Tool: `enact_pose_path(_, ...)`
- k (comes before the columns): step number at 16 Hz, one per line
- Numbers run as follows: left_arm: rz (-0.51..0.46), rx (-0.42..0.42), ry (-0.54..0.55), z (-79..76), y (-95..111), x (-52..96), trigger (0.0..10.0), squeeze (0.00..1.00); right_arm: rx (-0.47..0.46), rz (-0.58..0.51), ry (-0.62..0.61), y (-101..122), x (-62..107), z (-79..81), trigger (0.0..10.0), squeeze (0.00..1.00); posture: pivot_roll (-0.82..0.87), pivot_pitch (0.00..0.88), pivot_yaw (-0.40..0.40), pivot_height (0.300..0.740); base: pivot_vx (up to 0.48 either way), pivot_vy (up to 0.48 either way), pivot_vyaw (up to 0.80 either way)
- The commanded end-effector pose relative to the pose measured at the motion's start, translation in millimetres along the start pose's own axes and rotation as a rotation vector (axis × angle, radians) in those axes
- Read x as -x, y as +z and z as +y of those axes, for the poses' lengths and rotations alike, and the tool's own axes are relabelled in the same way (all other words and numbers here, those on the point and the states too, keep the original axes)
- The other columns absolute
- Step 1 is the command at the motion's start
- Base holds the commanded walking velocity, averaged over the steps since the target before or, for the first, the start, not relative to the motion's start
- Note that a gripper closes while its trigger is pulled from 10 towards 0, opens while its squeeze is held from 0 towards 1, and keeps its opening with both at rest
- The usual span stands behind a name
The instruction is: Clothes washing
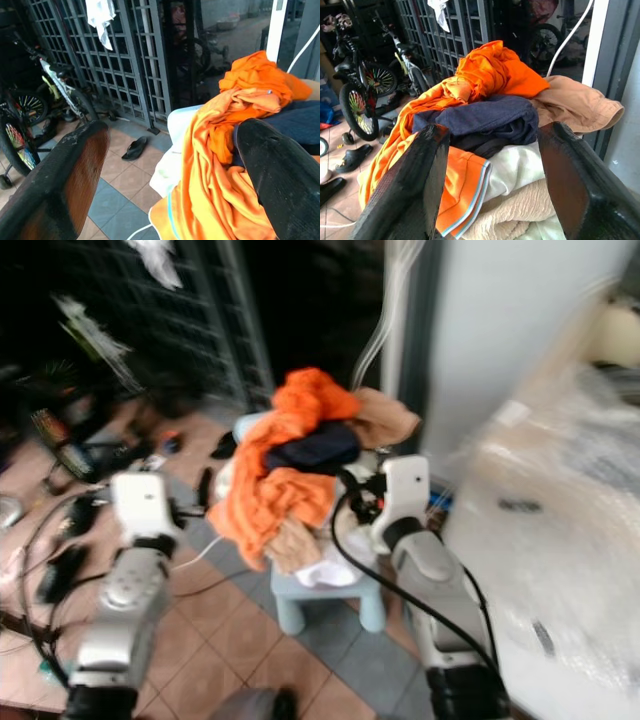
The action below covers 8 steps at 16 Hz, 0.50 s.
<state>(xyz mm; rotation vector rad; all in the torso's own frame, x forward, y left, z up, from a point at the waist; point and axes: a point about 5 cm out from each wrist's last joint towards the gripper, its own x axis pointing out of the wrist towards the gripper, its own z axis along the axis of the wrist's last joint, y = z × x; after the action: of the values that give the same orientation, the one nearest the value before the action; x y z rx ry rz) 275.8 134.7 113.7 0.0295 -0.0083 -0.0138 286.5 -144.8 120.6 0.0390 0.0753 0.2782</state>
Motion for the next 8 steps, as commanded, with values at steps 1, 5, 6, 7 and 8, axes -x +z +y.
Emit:
enact_pose_path(1,-0.006,-0.024,0.027,6.8,4.1,-2.0,10.0,0.0,0.003,-0.017,0.04,3.8,-6.0,10.6,10.0,0.0,-0.02,0.001,0.106,0.74,0.0,0.0,0.77)
enact_pose_path(5,-0.018,-0.018,0.011,1.9,8.3,-3.0,10.0,0.0,0.014,-0.015,0.02,4.4,-9.2,9.1,10.0,0.0,-0.02,0.011,0.089,0.74,0.0,0.0,0.38)
enact_pose_path(6,-0.018,-0.005,0.003,1.6,8.1,-2.4,10.0,0.0,0.028,-0.008,0.02,2.8,-9.2,8.9,10.0,0.0,-0.02,0.027,0.088,0.74,0.0,0.0,0.0)
enact_pose_path(7,-0.021,0.001,0.001,2.1,7.8,-1.1,10.0,0.0,0.059,-0.003,0.008,1.2,-8.7,9.1,10.0,0.0,-0.03,0.027,0.086,0.74,0.0,0.0,0.0)
enact_pose_path(8,-0.017,0.011,0.01,3.4,7.0,-0.5,10.0,0.0,0.105,-0.009,-0.015,0.7,-9.2,9.6,10.0,0.0,-0.03,0.024,0.085,0.74,0.0,0.0,0.0)
